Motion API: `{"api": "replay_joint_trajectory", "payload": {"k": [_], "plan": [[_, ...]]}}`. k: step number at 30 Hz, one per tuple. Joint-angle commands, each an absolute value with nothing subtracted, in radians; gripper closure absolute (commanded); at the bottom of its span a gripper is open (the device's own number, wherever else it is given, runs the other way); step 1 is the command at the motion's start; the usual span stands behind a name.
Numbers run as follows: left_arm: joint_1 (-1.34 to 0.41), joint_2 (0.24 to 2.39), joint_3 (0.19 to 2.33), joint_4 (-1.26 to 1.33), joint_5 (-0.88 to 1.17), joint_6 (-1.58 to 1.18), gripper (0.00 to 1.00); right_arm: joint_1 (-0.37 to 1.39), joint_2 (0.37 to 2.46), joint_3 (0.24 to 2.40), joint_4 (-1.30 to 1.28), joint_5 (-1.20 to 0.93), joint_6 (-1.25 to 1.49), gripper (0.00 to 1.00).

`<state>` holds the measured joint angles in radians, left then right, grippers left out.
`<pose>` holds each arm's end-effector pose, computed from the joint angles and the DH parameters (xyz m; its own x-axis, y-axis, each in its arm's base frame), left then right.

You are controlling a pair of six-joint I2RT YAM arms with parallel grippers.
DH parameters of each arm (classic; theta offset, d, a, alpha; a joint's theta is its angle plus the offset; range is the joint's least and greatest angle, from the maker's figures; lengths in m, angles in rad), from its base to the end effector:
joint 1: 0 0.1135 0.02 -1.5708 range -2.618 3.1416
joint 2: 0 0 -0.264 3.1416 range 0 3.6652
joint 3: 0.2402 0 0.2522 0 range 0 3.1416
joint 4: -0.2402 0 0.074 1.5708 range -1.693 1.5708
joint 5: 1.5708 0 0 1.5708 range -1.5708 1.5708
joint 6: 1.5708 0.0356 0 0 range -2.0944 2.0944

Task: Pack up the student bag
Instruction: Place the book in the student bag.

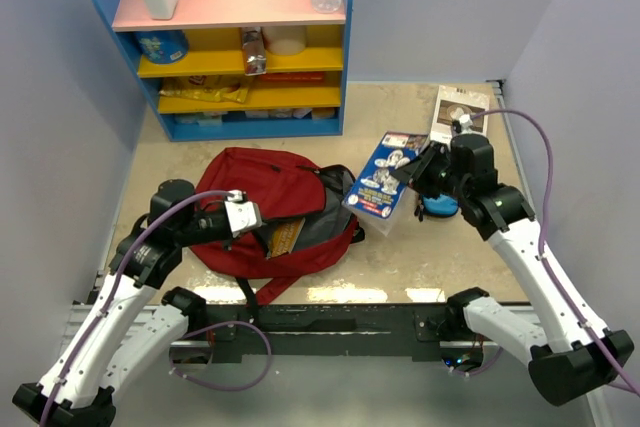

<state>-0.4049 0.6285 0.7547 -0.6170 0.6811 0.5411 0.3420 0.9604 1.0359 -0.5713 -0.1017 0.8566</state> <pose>0.1121 -0.0724 0.3112 0.0492 0.4143 -0.9088 0.9230 0.3289 0.1999 0.1916 0.0720 0.3561 -0.6092 0.5811 -0.5396 0.0650 0.7148 0.6963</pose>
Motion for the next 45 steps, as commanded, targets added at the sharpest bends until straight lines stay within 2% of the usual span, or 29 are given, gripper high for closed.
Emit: {"api": "replay_joint_trajectory", "payload": {"k": [1, 11, 16, 23, 30, 33, 39, 45], "plan": [[-0.399, 0.635, 0.758, -0.578, 0.716, 0.540, 1.00, 0.341, 0.896, 0.994, -0.558, -0.254, 0.933, 0.91], [-0.399, 0.612, 0.696, -0.534, 0.775, 0.491, 1.00, 0.351, 0.807, 0.770, -0.436, -0.431, 1.093, 0.92], [-0.400, 0.612, 0.718, -0.522, 0.785, 0.482, 1.00, 0.420, 0.828, 0.721, -0.413, -0.377, 1.123, 0.94], [-0.402, 0.615, 0.765, -0.502, 0.843, 0.449, 1.00, 0.560, 0.925, 0.660, -0.226, -0.341, 1.222, 0.94], [-0.400, 0.606, 0.792, -0.548, 0.917, 0.454, 1.00, 0.601, 1.064, 0.640, -0.048, -0.334, 1.290, 0.95], [-0.402, 0.629, 0.796, -0.653, 0.989, 0.541, 1.00, 0.601, 1.118, 0.650, 0.061, -0.313, 1.316, 0.95], [-0.402, 0.683, 0.824, -0.802, 1.057, 0.664, 1.00, 0.606, 1.241, 0.758, 0.184, -0.204, 1.311, 0.98], [-0.405, 0.680, 0.801, -0.758, 1.052, 0.641, 1.00, 0.705, 1.333, 0.792, 0.304, -0.054, 1.356, 0.99]]}}
